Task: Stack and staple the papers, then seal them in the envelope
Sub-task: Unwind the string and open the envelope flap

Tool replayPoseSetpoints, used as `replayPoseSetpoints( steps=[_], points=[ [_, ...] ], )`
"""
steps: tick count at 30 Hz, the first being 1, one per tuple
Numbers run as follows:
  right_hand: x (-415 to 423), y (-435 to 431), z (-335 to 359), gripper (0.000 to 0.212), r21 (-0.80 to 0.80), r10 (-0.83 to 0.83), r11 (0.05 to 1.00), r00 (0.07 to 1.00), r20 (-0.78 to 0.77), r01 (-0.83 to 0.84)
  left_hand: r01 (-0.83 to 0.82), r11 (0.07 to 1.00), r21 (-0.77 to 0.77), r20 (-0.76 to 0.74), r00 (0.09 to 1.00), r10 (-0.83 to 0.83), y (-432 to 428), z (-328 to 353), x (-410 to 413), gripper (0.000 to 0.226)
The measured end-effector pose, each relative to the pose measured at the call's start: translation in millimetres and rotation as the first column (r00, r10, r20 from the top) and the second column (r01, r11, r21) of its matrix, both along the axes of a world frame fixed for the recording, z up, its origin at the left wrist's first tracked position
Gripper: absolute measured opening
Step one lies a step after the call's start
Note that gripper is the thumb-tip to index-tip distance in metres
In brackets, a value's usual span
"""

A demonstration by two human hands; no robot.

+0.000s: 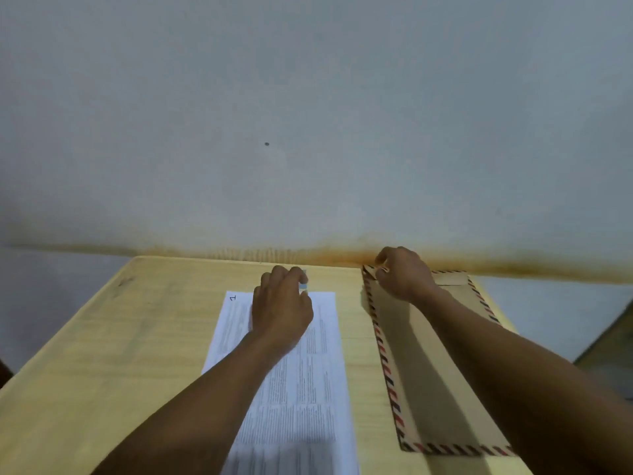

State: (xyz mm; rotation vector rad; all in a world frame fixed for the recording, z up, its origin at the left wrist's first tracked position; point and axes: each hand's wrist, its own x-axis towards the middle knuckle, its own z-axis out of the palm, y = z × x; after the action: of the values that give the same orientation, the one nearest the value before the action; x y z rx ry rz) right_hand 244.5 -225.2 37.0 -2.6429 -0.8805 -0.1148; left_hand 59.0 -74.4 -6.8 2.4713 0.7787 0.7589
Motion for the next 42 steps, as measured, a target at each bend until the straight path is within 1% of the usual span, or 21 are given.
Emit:
replayPoseSetpoints(
  steps=[3,5,7,10,12,14,16,18,20,24,26,30,33,35,38,40,42],
  points=[
    [17.0,-53.1,-4.1,0.031,0.000,-0.136,0.991,0.990,-0.045,0.136,0.186,0.982,-0.011,-0.079,0.979,-0.187,-22.8,2.9,29.9,0.026],
    [25.7,-79.7,-10.4,0.030,-0.008,-0.180,0.984,0.979,-0.099,0.180,0.282,0.959,-0.003,-0.168,0.946,-0.279,-39.8,4.1,48.8,0.035],
    [30.1,-97.9,-18.8,0.029,-0.021,-0.198,0.980,0.972,-0.130,0.197,0.348,0.937,0.010,-0.224,0.914,-0.337,-54.9,3.9,63.9,0.044],
    [30.8,-108.5,-32.6,0.024,-0.013,-0.203,0.979,0.969,-0.138,0.204,0.423,0.906,0.011,-0.275,0.872,-0.404,-71.2,1.3,79.1,0.055],
    [27.4,-108.4,-38.7,0.025,-0.019,-0.200,0.980,0.973,-0.115,0.199,0.470,0.882,-0.006,-0.392,0.811,-0.435,-78.4,0.9,87.5,0.060],
    [22.8,-106.6,-40.5,0.025,-0.031,-0.192,0.981,0.978,-0.081,0.190,0.497,0.868,-0.009,-0.510,0.744,-0.431,-84.0,2.7,92.7,0.057],
    [17.4,-105.5,-41.3,0.027,-0.057,-0.187,0.981,0.981,-0.054,0.184,0.504,0.863,0.041,-0.561,0.726,-0.398,-86.4,5.3,92.8,0.050],
    [9.5,-105.8,-42.4,0.030,-0.086,-0.174,0.981,0.984,-0.025,0.171,0.498,0.863,0.085,-0.560,0.740,-0.371,-85.7,7.7,88.9,0.041],
    [-0.3,-105.9,-45.5,0.034,-0.111,-0.160,0.981,0.987,0.001,0.159,0.492,0.868,0.076,-0.550,0.747,-0.375,-84.2,9.6,82.0,0.033],
    [-25.6,-102.1,-51.0,0.040,-0.107,-0.198,0.974,0.979,0.045,0.201,0.506,0.861,0.057,-0.545,0.738,-0.398,-80.9,9.9,67.1,0.036],
    [-37.1,-99.6,-54.2,0.038,-0.093,-0.228,0.969,0.973,0.042,0.231,0.521,0.852,0.057,-0.554,0.726,-0.407,-80.3,10.5,59.8,0.034],
    [-51.3,-93.3,-57.3,0.029,-0.032,-0.278,0.959,0.956,0.090,0.282,0.537,0.842,0.055,-0.559,0.715,-0.419,-80.2,14.8,51.7,0.035],
    [-50.4,-90.0,-52.8,0.023,-0.039,-0.275,0.959,0.954,0.124,0.281,0.525,0.850,0.053,-0.530,0.736,-0.421,-81.2,13.8,53.9,0.041],
    [-46.3,-90.3,-49.0,0.020,-0.071,-0.248,0.963,0.958,0.147,0.260,0.510,0.855,0.099,-0.498,0.769,-0.401,-81.0,10.3,57.6,0.048],
    [-38.4,-91.8,-49.8,0.022,-0.109,-0.182,0.973,0.969,0.168,0.202,0.477,0.862,0.170,-0.463,0.811,-0.358,-80.9,4.8,66.2,0.055],
    [-31.8,-92.9,-52.9,0.022,-0.087,-0.174,0.978,0.973,0.150,0.189,0.444,0.865,0.233,-0.489,0.822,-0.291,-82.4,2.8,73.9,0.056],
    [-22.4,-93.4,-56.1,0.023,-0.015,-0.201,0.979,0.977,0.070,0.203,0.435,0.861,0.263,-0.526,0.813,-0.250,-83.9,1.8,79.9,0.052]
  ],
)
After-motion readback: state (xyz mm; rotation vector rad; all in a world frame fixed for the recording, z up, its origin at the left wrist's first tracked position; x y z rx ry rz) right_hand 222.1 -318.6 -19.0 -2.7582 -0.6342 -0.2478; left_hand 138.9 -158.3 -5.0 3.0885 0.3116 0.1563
